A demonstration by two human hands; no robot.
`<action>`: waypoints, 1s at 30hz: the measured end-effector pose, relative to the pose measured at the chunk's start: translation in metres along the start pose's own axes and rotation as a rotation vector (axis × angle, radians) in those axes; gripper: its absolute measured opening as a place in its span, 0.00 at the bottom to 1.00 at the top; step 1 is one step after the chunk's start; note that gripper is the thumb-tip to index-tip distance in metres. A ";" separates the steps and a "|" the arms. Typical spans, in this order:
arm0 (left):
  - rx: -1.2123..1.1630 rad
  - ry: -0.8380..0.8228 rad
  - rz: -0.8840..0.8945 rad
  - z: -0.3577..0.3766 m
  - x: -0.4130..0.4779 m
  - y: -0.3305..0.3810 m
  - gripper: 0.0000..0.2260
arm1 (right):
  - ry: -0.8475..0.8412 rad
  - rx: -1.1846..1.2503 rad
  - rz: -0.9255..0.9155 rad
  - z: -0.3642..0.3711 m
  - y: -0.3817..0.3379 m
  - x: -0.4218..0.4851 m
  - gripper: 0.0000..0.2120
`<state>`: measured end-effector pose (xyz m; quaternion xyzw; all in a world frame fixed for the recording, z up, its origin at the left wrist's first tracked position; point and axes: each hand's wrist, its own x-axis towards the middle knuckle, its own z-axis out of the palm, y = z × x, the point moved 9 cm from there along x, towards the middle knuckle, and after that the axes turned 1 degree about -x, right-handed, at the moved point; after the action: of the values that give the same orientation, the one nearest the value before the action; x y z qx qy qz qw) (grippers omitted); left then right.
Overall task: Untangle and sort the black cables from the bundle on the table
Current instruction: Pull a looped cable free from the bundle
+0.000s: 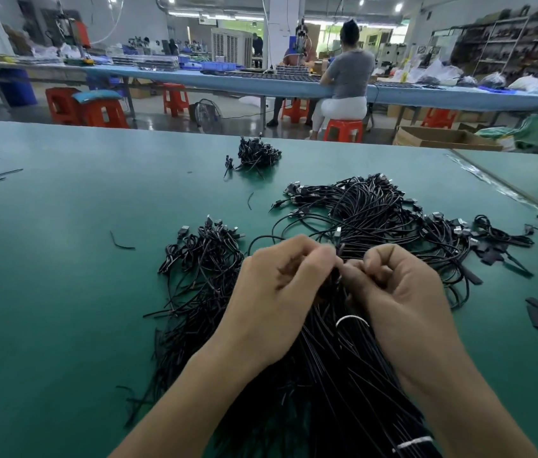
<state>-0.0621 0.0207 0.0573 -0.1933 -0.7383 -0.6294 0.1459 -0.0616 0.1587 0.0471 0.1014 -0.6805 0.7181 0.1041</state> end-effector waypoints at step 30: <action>-0.221 -0.050 -0.244 -0.007 0.004 -0.020 0.19 | 0.067 -0.088 -0.250 0.002 -0.029 -0.004 0.19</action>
<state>-0.0754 0.0114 0.0427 -0.1326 -0.6862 -0.7147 0.0277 -0.0496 0.1585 0.0739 0.1568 -0.6895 0.6722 0.2196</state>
